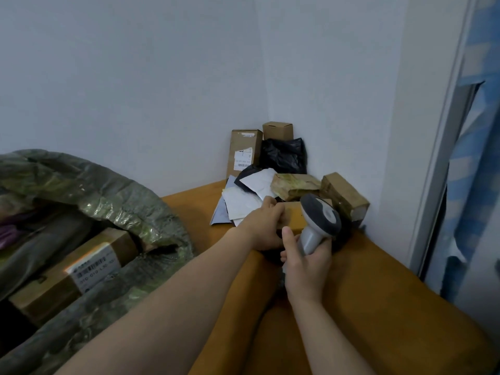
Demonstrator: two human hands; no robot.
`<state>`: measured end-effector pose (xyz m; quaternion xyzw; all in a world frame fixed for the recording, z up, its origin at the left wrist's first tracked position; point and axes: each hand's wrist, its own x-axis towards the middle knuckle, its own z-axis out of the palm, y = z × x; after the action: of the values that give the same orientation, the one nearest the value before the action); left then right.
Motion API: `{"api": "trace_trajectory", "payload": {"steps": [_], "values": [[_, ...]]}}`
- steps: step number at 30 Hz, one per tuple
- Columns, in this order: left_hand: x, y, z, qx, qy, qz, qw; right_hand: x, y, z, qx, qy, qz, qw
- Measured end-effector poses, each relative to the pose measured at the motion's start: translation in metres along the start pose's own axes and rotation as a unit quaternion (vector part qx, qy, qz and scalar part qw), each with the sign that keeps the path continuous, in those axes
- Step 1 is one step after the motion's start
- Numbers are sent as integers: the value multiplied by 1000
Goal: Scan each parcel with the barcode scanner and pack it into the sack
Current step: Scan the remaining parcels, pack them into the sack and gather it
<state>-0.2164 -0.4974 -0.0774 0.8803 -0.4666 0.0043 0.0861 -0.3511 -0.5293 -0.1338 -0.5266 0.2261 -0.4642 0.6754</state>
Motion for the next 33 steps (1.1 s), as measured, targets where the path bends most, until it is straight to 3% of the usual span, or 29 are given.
{"api": "trace_trajectory", "payload": {"steps": [4,9,13,16,20,26,33], "values": [[2,0,-2,-95,18,-12,995,1,-1,0,6,1,4,1000],[-2,3,-7,-34,9,-16,999,0,-2,1,-4,-11,-10,1000],[-36,-3,-8,-71,133,-77,986,-1,-4,-3,5,-34,-13,999],[-76,-11,-16,-104,241,-164,951,-1,-10,-5,26,-55,-7,998],[-141,-18,-23,-188,304,-219,908,-12,-18,-2,55,-88,6,995],[-224,-22,-15,-480,324,-220,785,-55,-27,33,68,-194,59,977],[-251,-39,-6,-646,311,-191,671,-91,-29,100,43,-275,84,957]]}}
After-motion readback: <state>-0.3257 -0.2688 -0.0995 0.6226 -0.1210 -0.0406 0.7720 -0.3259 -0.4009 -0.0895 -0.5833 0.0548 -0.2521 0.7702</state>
